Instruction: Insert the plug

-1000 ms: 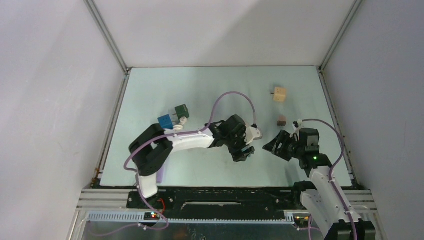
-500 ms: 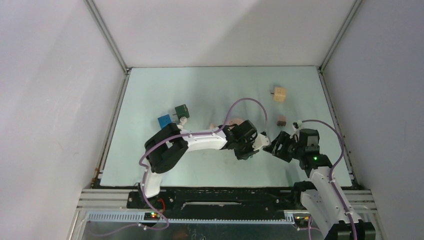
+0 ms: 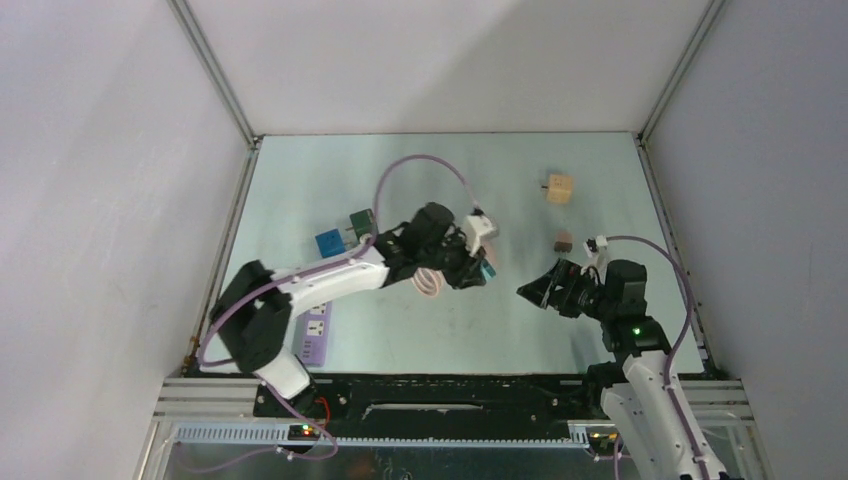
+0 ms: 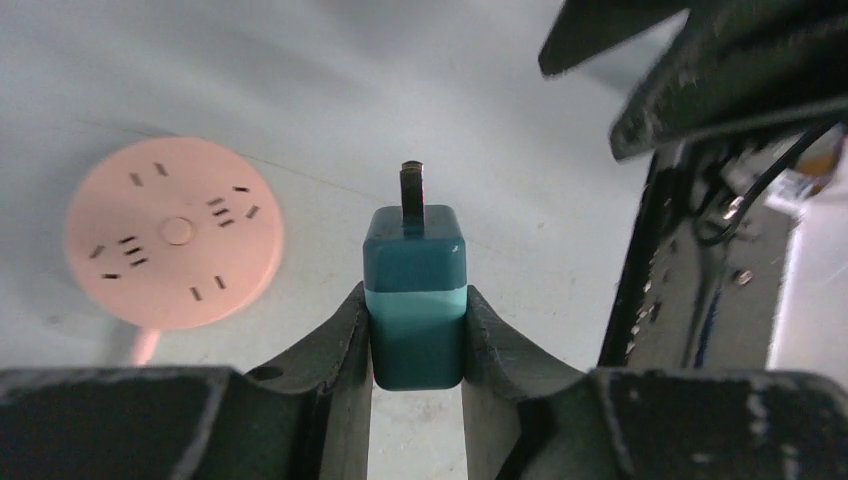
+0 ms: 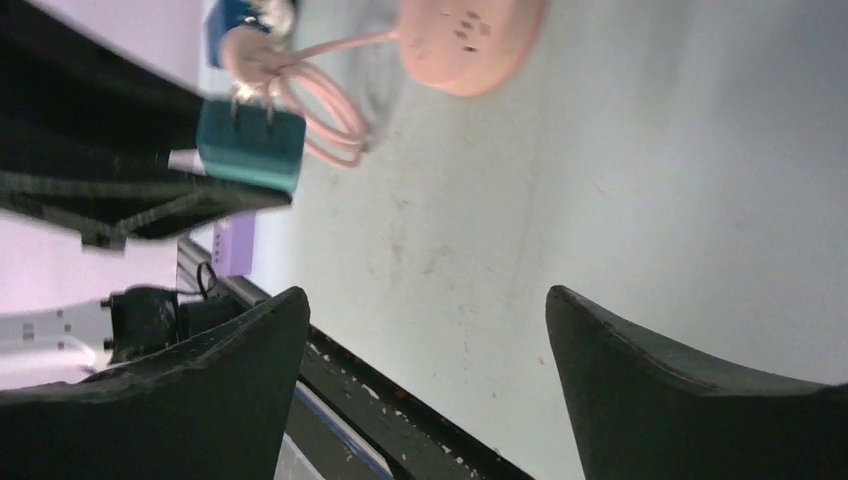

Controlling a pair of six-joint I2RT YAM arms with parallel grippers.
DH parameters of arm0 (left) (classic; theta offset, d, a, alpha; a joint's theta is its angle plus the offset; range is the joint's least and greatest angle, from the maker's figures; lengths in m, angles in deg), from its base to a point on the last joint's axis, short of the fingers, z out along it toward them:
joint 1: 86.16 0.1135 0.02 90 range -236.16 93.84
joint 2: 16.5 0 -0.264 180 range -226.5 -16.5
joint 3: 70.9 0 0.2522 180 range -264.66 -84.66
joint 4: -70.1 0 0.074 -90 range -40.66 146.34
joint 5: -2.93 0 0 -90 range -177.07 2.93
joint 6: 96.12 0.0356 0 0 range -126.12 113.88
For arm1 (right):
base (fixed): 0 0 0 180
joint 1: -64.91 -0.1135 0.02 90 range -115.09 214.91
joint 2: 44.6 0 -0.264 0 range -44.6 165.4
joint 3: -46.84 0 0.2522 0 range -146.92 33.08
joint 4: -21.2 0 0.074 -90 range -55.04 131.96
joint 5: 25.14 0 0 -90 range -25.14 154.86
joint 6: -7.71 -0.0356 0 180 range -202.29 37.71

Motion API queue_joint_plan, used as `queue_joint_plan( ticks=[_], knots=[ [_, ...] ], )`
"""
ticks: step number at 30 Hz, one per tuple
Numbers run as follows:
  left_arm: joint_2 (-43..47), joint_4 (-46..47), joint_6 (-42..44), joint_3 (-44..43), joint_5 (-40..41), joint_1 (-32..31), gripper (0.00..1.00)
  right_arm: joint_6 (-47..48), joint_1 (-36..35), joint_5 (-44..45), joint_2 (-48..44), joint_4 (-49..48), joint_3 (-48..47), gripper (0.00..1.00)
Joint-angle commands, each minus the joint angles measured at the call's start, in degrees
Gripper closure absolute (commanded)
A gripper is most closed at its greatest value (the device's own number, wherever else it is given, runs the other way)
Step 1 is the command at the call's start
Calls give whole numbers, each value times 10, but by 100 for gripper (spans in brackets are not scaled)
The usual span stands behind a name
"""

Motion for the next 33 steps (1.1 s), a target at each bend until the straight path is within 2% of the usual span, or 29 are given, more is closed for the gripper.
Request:
queue_joint_plan(
  ticks=[1, 4, 9, 16, 21, 25, 26, 31, 32, 33],
  knots=[
    [83, 117, -126, 67, -122, 54, 100, -20, -40, -38, -37, -93, -11, 6],
    [122, 189, -195, 113, -189, 75, 100, -55, -93, -33, -21, -176, -11, 4],
    [179, 265, -253, 170, -229, 79, 100, -125, -187, -12, 46, -334, -12, 6],
    [219, 310, -289, 210, -290, 82, 100, -177, -255, -16, 130, -516, -23, 28],
    [232, 307, -288, 220, -284, 82, 100, -170, -292, -11, 150, -524, -48, 42],
    [230, 338, -308, 226, -283, 83, 100, -169, -306, -16, 154, -528, -50, 51],
    [229, 343, -311, 226, -285, 83, 100, -167, -310, -18, 155, -528, -50, 56],
    [236, 350, -317, 231, -277, 87, 98, -159, -322, -17, 156, -511, -50, 96],
    [239, 349, -316, 233, -273, 87, 96, -156, -322, -15, 154, -503, -50, 100],
    [243, 345, -313, 234, -269, 88, 92, -152, -322, -13, 150, -495, -50, 100]
  ],
)
